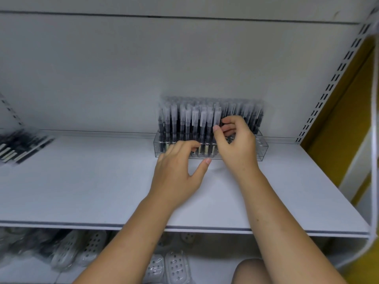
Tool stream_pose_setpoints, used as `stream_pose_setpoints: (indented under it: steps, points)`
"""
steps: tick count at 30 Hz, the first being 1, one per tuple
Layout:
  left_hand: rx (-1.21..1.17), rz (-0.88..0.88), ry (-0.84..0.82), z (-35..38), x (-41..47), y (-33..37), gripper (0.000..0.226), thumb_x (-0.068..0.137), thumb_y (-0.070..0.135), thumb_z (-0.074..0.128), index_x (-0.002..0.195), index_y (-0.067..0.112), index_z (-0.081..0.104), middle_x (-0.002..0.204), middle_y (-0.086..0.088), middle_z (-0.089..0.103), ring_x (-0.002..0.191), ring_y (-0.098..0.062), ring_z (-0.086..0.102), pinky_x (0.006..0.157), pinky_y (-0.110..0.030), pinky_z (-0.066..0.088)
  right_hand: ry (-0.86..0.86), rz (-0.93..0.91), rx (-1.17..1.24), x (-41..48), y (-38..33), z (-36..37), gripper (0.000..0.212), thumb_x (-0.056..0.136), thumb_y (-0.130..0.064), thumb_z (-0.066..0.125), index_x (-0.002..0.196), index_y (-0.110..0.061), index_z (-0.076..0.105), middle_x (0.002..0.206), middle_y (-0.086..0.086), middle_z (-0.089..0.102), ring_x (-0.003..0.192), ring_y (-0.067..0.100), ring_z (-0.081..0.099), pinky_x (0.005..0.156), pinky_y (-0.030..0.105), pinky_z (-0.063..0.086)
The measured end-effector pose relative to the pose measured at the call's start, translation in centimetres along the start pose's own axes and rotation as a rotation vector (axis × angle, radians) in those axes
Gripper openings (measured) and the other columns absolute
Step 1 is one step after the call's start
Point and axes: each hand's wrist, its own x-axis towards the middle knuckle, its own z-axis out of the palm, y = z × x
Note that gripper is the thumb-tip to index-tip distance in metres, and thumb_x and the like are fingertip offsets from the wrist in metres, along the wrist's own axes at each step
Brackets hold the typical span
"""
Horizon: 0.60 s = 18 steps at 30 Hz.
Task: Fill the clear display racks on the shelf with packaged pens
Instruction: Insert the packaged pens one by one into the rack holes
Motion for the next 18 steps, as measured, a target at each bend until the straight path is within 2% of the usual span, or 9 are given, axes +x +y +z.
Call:
stream_pose_setpoints:
  steps: [4,9,13,18]
  points:
    - [0.002,0.009,0.032,-1.3,0.1,0.1,0.039,0.098,0.054,0.058,0.131,0.034,0.055,0.123,0.019,0.057,0.117,-0.007,0.054,0.100,-0.040,0.045,0.032,-0.111,-0.072,0.4,-1.7,-1.3,0.022,0.092,-0.032,0.070,0.109,-0.020,0.063,0.100,-0.005,0.064,0.090,0.010,0.059,0.084,0.040,0.053]
    - [0.039,-0.034,0.108,-5.9,0.2,-1.8,0.041,0.096,0.057,0.059,0.130,0.034,0.055,0.124,0.018,0.060,0.115,-0.010,0.057,0.098,-0.042,0.046,-0.079,-0.272,-0.153,0.3,-6.2,-0.8,0.024,0.090,-0.033,0.070,0.109,-0.019,0.064,0.096,-0.009,0.060,0.093,0.014,0.060,0.087,0.050,0.052]
    - [0.110,-0.092,0.155,-11.2,-0.8,-4.7,0.042,0.095,0.057,0.062,0.129,0.034,0.056,0.120,0.017,0.059,0.109,-0.012,0.058,0.095,-0.042,0.047,-0.192,-0.372,-0.146,-1.0,-9.7,2.6,0.021,0.091,-0.034,0.069,0.107,-0.021,0.062,0.096,-0.011,0.058,0.092,0.010,0.058,0.088,0.050,0.051]
    - [0.249,-0.204,0.166,-18.0,-2.9,-9.9,0.049,0.094,0.058,0.061,0.134,0.031,0.054,0.125,0.013,0.059,0.115,-0.016,0.058,0.096,-0.042,0.048,-0.347,-0.425,-0.082,-3.8,-14.1,9.7,0.024,0.091,-0.038,0.067,0.108,-0.023,0.062,0.097,-0.012,0.057,0.091,0.011,0.057,0.088,0.049,0.050]
